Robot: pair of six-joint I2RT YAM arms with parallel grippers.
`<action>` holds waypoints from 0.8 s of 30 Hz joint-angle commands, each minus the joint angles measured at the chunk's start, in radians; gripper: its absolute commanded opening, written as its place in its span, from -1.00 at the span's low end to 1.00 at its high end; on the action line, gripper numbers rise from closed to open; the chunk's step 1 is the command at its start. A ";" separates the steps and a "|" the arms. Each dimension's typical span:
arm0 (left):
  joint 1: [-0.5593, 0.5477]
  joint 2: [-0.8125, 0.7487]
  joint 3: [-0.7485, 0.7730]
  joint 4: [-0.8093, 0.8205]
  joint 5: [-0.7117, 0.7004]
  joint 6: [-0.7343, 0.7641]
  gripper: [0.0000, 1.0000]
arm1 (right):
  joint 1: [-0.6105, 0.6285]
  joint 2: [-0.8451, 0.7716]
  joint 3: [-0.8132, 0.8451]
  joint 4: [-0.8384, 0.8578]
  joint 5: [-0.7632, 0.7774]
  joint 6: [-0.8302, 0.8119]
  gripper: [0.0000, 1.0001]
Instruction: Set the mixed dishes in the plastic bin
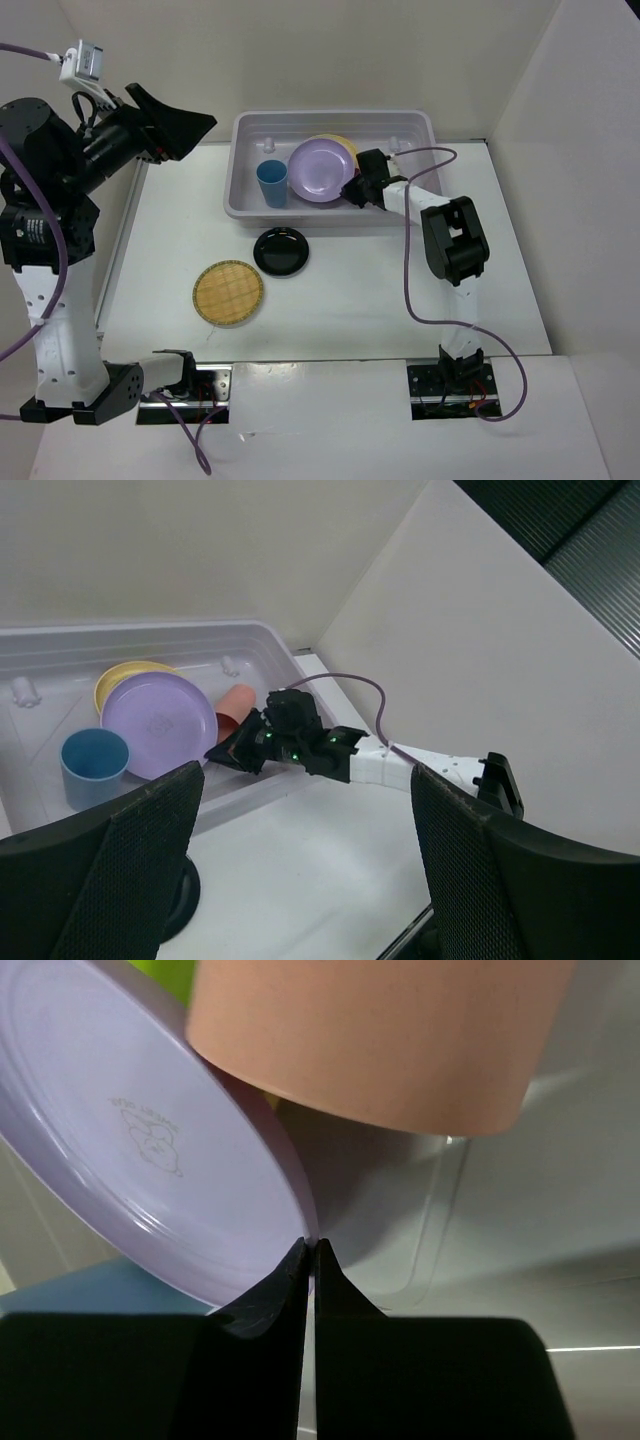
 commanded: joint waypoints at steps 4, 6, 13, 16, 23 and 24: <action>0.004 -0.019 -0.015 0.028 -0.019 0.037 0.82 | -0.014 -0.021 0.026 -0.004 0.006 -0.005 -0.79; 0.004 -0.028 -0.035 0.007 -0.064 0.064 0.82 | -0.014 -0.033 0.006 -0.004 -0.006 -0.005 -0.64; 0.004 -0.114 -0.351 0.080 -0.156 0.061 0.82 | -0.024 -0.131 -0.039 0.005 -0.016 -0.054 0.16; 0.004 -0.181 -0.446 0.114 -0.190 0.050 0.82 | -0.024 -0.182 -0.048 0.005 -0.025 -0.110 0.62; 0.004 -0.318 -0.670 0.088 -0.336 0.063 0.82 | -0.024 -0.339 -0.036 -0.035 -0.014 -0.205 0.86; 0.004 -0.345 -0.743 0.088 -0.366 0.063 0.82 | -0.024 -0.357 -0.036 -0.035 -0.025 -0.246 0.86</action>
